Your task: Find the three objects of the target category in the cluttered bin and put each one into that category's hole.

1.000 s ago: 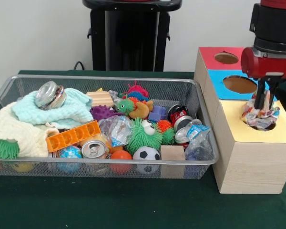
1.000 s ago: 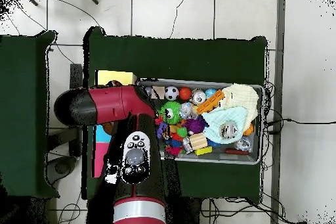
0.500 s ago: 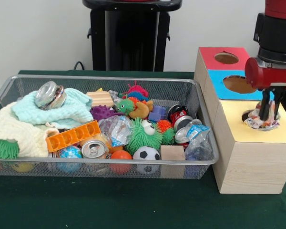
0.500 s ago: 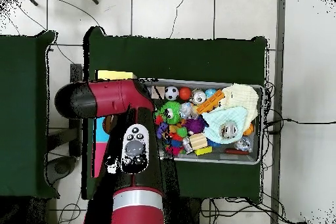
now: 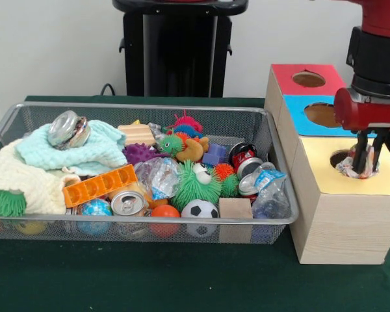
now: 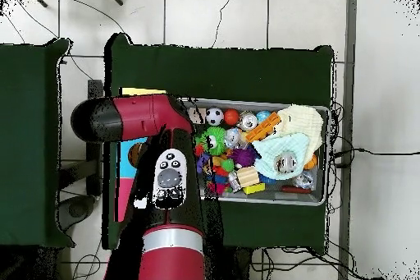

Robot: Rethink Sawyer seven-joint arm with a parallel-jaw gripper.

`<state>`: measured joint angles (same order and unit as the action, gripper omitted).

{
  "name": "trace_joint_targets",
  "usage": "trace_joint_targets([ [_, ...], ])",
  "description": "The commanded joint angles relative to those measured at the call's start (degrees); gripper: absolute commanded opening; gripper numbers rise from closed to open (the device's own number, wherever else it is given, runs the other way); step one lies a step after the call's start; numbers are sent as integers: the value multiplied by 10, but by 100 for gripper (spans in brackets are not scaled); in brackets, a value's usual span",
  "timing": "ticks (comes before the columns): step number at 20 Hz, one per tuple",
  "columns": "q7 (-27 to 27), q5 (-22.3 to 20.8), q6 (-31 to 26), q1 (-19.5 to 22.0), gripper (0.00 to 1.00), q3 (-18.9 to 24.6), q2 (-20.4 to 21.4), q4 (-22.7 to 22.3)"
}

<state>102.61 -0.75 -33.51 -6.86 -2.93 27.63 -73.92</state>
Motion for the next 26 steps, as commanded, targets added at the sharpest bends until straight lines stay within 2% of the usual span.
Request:
trace_joint_targets([
  [1,96,6,-31,4,0,2,-57,38],
  [6,97,4,-22,1,0,-3,-74,48],
  [15,91,4,-13,4,0,-5,-74,40],
  [26,66,-6,-8,18,0,0,-65,9],
])
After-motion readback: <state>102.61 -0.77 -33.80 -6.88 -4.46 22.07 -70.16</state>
